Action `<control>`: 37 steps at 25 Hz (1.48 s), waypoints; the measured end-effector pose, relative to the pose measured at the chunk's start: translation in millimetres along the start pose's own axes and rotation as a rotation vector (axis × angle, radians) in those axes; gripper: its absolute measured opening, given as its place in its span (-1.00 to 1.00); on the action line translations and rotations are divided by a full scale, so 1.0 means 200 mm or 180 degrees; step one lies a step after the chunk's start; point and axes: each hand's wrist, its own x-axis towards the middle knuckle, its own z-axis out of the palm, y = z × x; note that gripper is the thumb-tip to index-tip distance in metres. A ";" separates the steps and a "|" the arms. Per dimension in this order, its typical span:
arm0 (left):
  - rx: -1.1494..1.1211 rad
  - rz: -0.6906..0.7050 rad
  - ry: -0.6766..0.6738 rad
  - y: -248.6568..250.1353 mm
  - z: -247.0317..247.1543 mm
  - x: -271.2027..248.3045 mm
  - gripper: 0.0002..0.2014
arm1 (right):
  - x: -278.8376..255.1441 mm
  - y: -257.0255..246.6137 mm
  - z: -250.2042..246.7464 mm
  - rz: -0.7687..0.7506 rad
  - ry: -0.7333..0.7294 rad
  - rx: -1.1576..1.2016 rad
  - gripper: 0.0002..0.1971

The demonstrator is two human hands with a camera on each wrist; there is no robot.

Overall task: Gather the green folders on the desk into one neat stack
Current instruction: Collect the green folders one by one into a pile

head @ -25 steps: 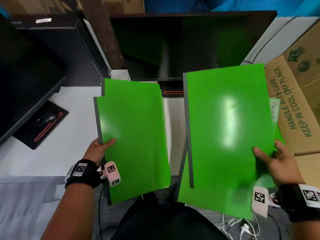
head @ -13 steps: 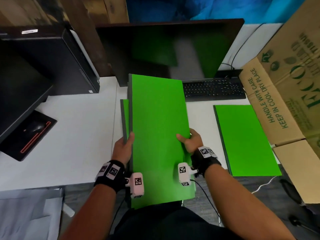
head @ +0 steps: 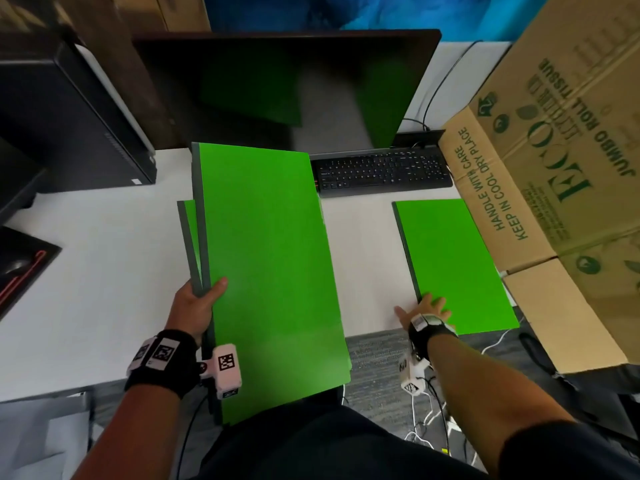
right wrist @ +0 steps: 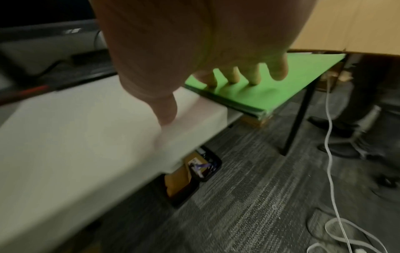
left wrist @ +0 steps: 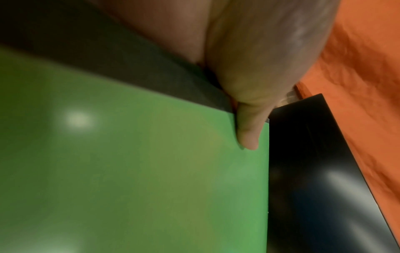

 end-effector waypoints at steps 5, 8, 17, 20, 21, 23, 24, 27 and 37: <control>-0.0017 -0.0099 0.0043 -0.01 -0.02 0.04 -0.91 | -0.29 -0.15 0.17 -0.0888 0.0175 -0.0608 -0.17; -0.0014 -0.0136 0.0056 -0.01 -0.06 0.06 -0.87 | -0.37 -0.25 0.11 -0.1482 0.0256 -0.0672 -0.33; -0.0039 -0.0192 0.0054 -0.02 -0.11 0.06 -0.91 | -0.26 -0.06 0.07 0.0494 -0.0905 0.1134 0.26; 0.0008 -0.0167 -0.0037 -0.02 -0.11 0.07 -0.92 | -0.21 -0.01 0.09 0.0594 -0.0883 0.1422 -0.08; 0.0008 -0.0168 -0.0063 -0.02 -0.11 0.08 -0.92 | -0.20 0.02 0.07 0.0580 -0.0874 0.1650 -0.19; 0.0023 -0.0195 -0.0103 -0.02 -0.13 0.10 -0.89 | -0.20 0.11 -0.01 0.0472 -0.0767 0.1930 -0.49; 0.0052 -0.0195 -0.0116 -0.02 -0.13 0.11 -0.89 | -0.20 0.16 -0.05 0.0335 -0.0612 0.2037 -0.59; -0.0001 -0.0216 -0.0152 -0.01 -0.14 0.13 -0.88 | -0.23 0.25 -0.18 -0.0387 -0.0318 0.2809 -0.68; -0.0348 -0.0217 -0.0413 0.11 -0.01 0.04 -0.50 | -0.44 0.01 -0.43 -0.1870 -0.1086 0.4032 -0.49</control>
